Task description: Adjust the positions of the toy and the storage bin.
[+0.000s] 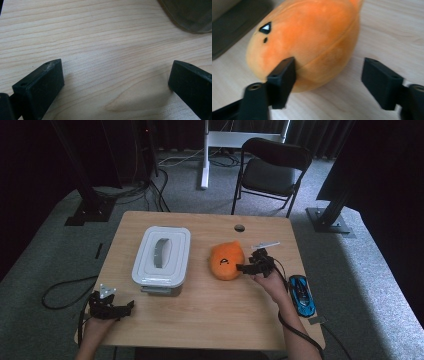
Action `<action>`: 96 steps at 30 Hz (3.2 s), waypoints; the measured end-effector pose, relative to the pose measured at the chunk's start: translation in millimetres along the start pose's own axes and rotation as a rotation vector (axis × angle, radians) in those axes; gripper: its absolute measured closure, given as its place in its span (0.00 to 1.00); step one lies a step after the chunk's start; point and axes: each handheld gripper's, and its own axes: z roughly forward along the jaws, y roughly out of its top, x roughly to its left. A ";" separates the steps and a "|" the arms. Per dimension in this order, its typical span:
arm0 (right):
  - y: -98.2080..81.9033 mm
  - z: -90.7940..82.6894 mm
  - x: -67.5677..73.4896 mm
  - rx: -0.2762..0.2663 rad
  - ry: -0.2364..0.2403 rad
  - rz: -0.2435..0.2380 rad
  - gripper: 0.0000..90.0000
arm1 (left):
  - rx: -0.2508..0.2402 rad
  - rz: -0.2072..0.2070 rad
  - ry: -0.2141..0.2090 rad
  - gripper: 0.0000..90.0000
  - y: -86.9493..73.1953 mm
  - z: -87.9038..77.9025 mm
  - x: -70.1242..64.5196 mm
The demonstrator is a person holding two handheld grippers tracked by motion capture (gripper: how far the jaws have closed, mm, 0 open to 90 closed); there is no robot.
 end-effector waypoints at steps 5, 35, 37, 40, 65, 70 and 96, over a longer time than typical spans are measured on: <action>-4.4 -1.5 8.5 -0.009 0.022 -0.073 0.60 | 0.000 0.000 0.000 0.01 0.0 0.0 0.0; 0.3 -15.7 30.3 0.002 0.138 -0.032 0.60 | 0.000 0.000 0.000 0.01 0.0 0.0 0.0; -0.2 -16.7 34.5 0.010 0.106 -0.071 0.58 | 0.000 0.000 0.000 0.01 0.0 0.0 0.0; 0.1 -22.2 34.1 0.001 0.040 -0.106 0.55 | 0.000 0.000 0.000 0.01 0.0 0.0 0.0; -1.9 -4.3 16.9 0.006 0.030 -0.153 0.98 | 0.000 0.000 0.000 0.01 0.0 0.0 0.0; -7.1 -9.5 26.1 0.021 0.051 -0.161 0.98 | 0.000 0.000 0.000 0.01 0.0 0.0 0.0; -11.8 5.7 79.5 0.001 0.176 -0.143 0.97 | 0.000 0.000 0.000 0.01 0.0 0.0 0.0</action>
